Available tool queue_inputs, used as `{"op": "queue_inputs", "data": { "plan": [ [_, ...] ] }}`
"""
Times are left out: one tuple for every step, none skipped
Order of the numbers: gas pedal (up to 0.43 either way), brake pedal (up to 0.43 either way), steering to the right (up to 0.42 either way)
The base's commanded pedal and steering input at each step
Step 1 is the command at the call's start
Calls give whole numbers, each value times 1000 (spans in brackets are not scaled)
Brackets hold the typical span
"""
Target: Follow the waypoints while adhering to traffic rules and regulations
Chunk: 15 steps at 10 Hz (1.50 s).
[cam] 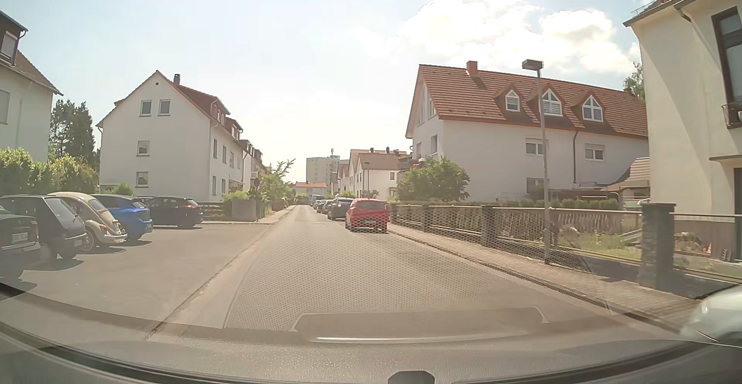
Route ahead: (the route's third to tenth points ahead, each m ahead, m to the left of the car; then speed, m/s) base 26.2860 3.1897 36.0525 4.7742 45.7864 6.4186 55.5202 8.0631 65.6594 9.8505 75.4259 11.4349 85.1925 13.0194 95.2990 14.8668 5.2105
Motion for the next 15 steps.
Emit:
{"op": "queue_inputs", "data": {
  "plan": [
    [220,0,-176],
    [220,0,-154],
    [220,0,-136],
    [220,0,-123],
    [220,0,-108],
    [220,0,-91],
    [220,0,-72],
    [220,0,-59],
    [220,0,-42],
    [220,0,-28],
    [220,0,-20],
    [220,0,-16],
    [220,0,-15],
    [220,0,-14],
    [220,0,-12]
  ]
}}
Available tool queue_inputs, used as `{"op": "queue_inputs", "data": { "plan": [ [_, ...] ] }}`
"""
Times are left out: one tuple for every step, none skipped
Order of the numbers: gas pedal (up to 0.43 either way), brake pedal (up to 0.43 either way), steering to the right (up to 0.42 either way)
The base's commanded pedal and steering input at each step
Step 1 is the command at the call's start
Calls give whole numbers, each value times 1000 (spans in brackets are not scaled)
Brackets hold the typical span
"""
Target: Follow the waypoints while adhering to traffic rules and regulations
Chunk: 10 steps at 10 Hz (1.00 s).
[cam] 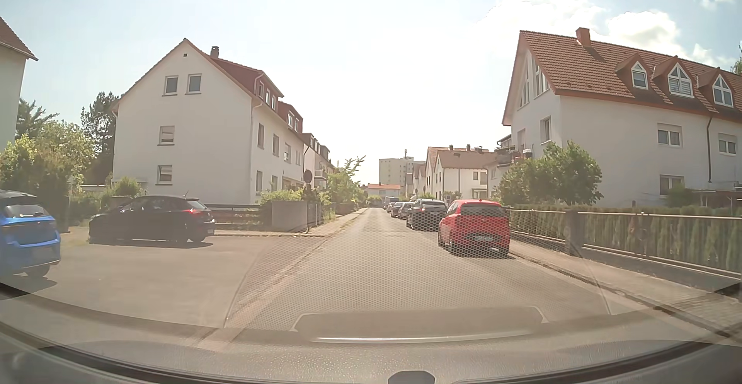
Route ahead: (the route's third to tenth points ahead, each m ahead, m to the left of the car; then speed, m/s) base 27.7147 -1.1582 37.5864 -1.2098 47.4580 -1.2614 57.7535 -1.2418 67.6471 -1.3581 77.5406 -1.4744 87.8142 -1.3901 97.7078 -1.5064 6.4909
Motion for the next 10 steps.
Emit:
{"op": "queue_inputs", "data": {
  "plan": [
    [220,0,-10],
    [220,0,-8],
    [220,0,-8],
    [209,0,-7],
    [209,0,-6],
    [197,0,-6],
    [189,0,-6],
    [169,0,-6],
    [138,0,-6],
    [138,0,-6]
  ]
}}
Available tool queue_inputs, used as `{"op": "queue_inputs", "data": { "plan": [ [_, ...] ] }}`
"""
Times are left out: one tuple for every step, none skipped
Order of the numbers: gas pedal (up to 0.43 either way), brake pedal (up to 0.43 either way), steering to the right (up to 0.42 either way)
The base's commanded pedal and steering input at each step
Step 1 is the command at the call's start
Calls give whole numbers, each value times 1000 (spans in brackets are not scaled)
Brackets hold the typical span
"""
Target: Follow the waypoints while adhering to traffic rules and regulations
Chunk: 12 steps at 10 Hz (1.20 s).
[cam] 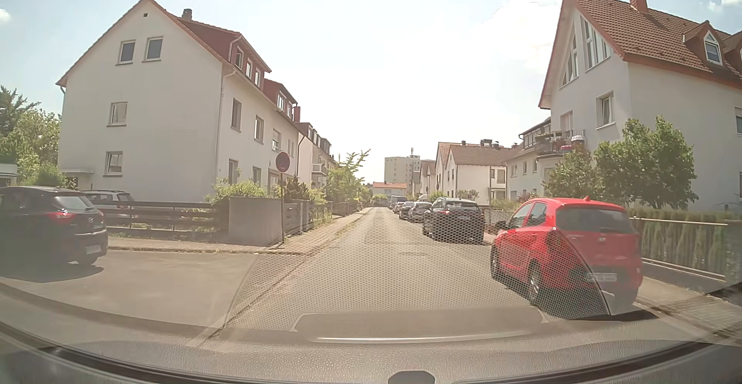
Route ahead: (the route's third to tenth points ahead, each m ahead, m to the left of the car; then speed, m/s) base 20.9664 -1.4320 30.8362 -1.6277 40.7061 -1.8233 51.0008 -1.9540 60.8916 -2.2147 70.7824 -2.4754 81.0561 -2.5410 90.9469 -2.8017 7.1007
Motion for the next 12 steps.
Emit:
{"op": "queue_inputs", "data": {
  "plan": [
    [138,0,-5],
    [138,0,-4],
    [138,0,-1],
    [138,0,1],
    [138,0,2],
    [138,0,2],
    [130,0,3],
    [118,0,3],
    [118,0,3],
    [110,0,3],
    [110,0,3],
    [98,0,3]
  ]
}}
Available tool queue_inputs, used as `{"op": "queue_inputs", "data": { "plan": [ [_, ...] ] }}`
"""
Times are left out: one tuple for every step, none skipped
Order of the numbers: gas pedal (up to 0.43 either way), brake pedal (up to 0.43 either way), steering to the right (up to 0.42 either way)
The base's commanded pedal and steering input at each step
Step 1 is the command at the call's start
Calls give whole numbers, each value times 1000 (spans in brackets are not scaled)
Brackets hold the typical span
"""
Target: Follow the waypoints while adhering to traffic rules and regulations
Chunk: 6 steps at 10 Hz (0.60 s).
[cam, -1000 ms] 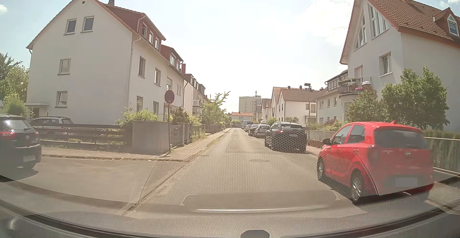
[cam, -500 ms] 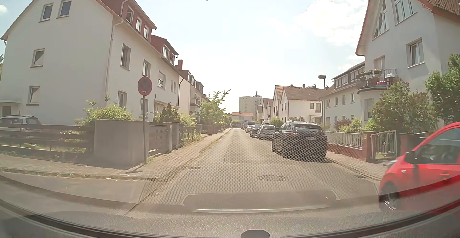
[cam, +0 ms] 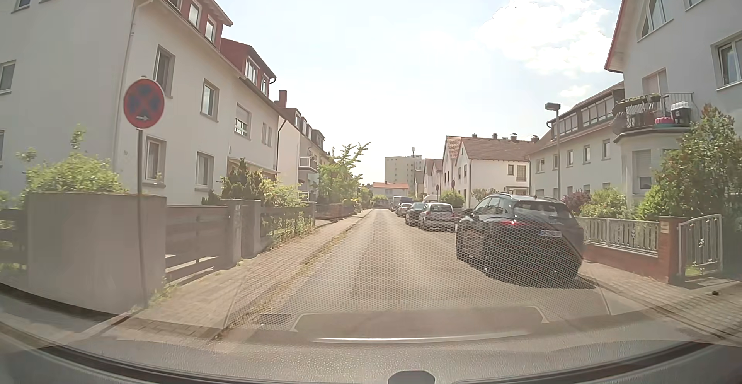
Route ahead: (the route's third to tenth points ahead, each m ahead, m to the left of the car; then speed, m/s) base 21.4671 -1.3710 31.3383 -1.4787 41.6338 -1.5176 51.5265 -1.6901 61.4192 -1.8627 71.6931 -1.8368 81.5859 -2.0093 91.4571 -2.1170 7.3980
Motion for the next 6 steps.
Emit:
{"op": "queue_inputs", "data": {
  "plan": [
    [98,0,3],
    [98,0,2],
    [98,0,-1],
    [98,0,-1],
    [98,0,-1],
    [98,0,0]
  ]
}}
